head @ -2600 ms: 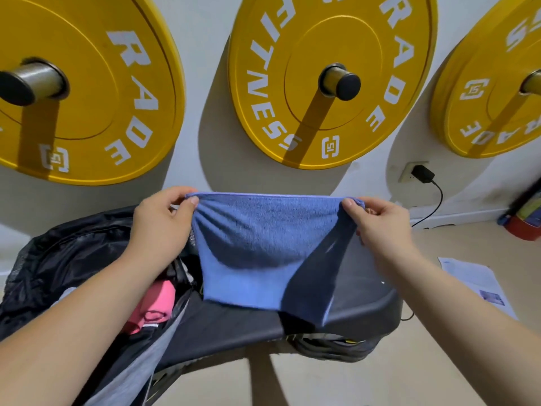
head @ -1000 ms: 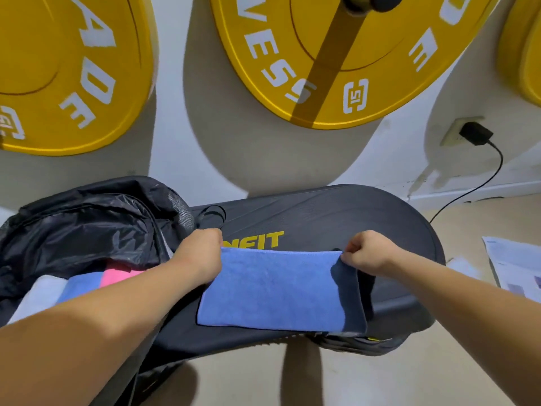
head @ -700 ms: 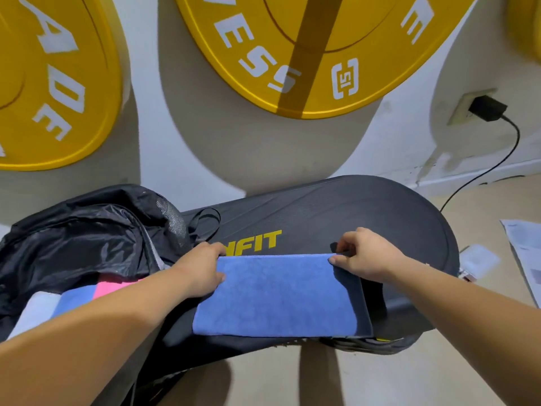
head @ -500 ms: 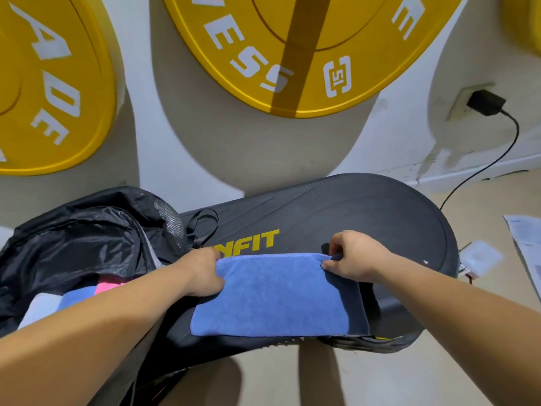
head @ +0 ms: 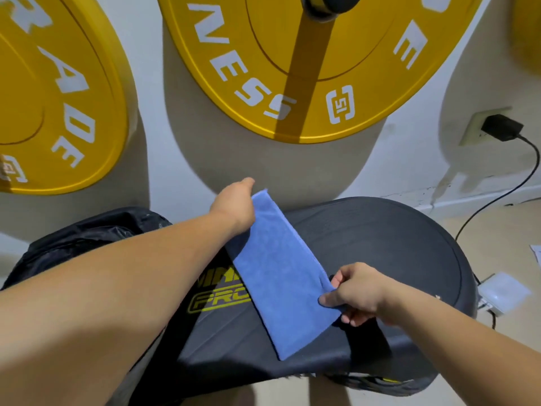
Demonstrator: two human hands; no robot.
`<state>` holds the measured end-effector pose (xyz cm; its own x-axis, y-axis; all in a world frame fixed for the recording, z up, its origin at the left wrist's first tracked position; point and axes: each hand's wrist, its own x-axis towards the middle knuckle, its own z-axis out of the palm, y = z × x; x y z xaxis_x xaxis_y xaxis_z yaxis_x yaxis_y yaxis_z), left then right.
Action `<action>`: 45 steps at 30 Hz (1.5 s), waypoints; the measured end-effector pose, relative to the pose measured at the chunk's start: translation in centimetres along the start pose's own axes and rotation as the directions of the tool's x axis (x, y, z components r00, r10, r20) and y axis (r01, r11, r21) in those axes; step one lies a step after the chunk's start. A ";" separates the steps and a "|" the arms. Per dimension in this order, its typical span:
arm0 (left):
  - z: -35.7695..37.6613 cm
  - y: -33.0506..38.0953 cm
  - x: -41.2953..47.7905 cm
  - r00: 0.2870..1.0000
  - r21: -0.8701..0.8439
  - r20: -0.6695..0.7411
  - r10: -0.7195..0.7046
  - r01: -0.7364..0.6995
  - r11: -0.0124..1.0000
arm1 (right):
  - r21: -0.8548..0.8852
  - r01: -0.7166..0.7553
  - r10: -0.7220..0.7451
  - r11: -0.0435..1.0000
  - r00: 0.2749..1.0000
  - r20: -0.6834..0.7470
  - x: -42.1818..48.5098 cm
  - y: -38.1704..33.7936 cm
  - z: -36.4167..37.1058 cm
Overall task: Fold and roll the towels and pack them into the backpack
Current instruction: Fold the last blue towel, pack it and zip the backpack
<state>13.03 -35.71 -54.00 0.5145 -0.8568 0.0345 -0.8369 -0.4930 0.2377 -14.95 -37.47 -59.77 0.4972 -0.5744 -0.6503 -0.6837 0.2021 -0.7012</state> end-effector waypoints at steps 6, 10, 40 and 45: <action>4.1 1.6 -6.7 0.987 -0.100 0.153 0.045 -0.029 0.995 | 0.046 -0.060 0.061 0.997 0.998 -0.034 -0.3 0.4 0.9; 6.1 0.7 -14.3 0.954 -0.009 0.299 -0.002 0.005 1.000 | -0.066 0.006 -0.019 0.998 0.980 -0.196 0.0 0.5 1.4; 6.6 -5.1 -23.8 0.953 -0.405 0.191 0.236 -0.143 0.903 | -0.842 0.538 -0.819 0.028 0.496 0.290 -3.0 6.1 6.1; 7.9 -5.5 -23.1 0.968 -0.581 0.248 0.034 0.121 0.805 | -0.709 0.558 -0.732 0.431 0.676 0.088 -3.5 5.2 5.5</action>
<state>4.25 -14.36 -63.73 0.4232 -0.8837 -0.1997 -0.5025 -0.4124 0.7599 -17.32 -30.08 -62.69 0.8832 -0.4665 0.0483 -0.3955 -0.7962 -0.4579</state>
